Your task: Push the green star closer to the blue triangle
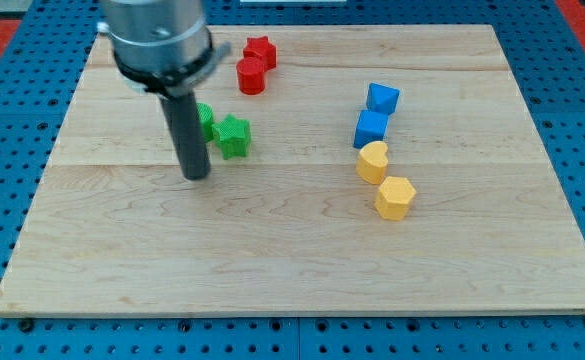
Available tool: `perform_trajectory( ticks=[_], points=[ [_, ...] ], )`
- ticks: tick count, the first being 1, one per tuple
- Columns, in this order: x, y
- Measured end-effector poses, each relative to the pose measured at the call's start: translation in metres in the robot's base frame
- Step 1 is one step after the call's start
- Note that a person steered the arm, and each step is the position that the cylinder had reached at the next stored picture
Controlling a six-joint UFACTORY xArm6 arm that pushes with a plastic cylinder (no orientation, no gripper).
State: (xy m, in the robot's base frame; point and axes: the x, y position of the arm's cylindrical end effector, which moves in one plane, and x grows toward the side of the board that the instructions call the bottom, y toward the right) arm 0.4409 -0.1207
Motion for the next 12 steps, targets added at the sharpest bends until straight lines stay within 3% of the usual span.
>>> perform_trajectory(
  ticks=[1,2,3,4,6,8,10,12],
  points=[
    [-0.036,0.020],
    [-0.038,0.076],
    [-0.016,0.051],
    [-0.016,0.107],
    [-0.053,0.127],
    [-0.126,0.151],
    [-0.139,0.127],
    [-0.159,0.166]
  ],
)
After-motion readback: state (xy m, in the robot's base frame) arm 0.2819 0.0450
